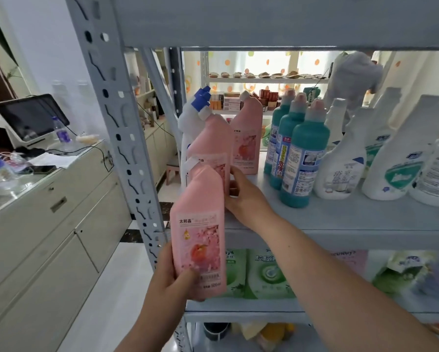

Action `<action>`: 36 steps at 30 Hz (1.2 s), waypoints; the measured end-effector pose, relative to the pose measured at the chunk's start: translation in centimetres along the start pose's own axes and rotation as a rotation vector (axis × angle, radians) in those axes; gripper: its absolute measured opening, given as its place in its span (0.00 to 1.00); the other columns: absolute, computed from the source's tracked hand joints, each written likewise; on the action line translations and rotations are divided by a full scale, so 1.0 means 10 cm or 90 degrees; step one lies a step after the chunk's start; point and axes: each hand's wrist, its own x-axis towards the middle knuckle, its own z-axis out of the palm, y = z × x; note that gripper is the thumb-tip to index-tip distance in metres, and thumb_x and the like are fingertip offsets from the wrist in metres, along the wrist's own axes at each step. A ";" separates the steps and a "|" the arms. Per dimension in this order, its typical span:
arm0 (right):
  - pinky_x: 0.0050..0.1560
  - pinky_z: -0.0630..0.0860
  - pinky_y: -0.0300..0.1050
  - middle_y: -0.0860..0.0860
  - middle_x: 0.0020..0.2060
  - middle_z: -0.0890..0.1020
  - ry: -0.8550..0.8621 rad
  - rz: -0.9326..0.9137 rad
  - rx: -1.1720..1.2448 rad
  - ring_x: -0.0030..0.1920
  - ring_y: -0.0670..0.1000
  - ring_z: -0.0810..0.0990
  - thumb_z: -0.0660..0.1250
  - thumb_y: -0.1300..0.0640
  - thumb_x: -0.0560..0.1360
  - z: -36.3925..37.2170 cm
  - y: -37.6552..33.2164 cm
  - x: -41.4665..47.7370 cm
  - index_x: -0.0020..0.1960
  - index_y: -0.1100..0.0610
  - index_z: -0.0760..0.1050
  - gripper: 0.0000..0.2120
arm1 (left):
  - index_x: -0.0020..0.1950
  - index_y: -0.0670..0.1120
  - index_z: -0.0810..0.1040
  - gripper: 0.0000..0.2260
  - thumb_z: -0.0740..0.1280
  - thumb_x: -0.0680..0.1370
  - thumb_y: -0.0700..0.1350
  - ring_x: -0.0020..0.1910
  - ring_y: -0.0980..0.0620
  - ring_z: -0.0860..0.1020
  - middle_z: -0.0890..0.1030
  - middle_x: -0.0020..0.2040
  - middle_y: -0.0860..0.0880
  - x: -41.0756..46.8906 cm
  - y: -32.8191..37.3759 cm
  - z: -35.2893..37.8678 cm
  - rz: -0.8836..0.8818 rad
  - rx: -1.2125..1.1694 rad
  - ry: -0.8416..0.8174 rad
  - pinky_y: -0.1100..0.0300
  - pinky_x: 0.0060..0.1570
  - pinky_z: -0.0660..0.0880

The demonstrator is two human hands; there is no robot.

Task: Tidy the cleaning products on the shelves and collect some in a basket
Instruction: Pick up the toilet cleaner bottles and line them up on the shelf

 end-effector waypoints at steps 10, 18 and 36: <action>0.79 0.59 0.44 0.46 0.73 0.76 -0.011 -0.117 -0.324 0.75 0.47 0.69 0.57 0.52 0.86 -0.25 0.40 -1.11 0.75 0.49 0.74 0.19 | 0.59 0.65 0.79 0.22 0.67 0.65 0.55 0.52 0.47 0.85 0.85 0.55 0.51 -0.20 -0.23 0.24 -0.058 0.005 -0.062 0.46 0.41 0.83; 0.57 0.83 0.45 0.44 0.59 0.86 0.008 0.138 0.357 0.60 0.47 0.85 0.68 0.28 0.72 -0.15 0.76 -2.06 0.62 0.33 0.79 0.20 | 0.59 0.63 0.80 0.17 0.63 0.71 0.53 0.50 0.48 0.85 0.85 0.51 0.52 -0.57 -0.39 0.87 -0.136 -0.005 -0.098 0.41 0.42 0.84; 0.62 0.68 0.66 0.67 0.53 0.78 -0.066 0.346 0.719 0.54 0.62 0.72 0.71 0.35 0.70 -1.00 1.42 -3.28 0.58 0.58 0.80 0.29 | 0.58 0.44 0.75 0.15 0.57 0.80 0.51 0.32 0.46 0.75 0.77 0.38 0.44 -1.79 -0.50 2.46 -0.496 -0.252 -0.121 0.70 0.17 0.59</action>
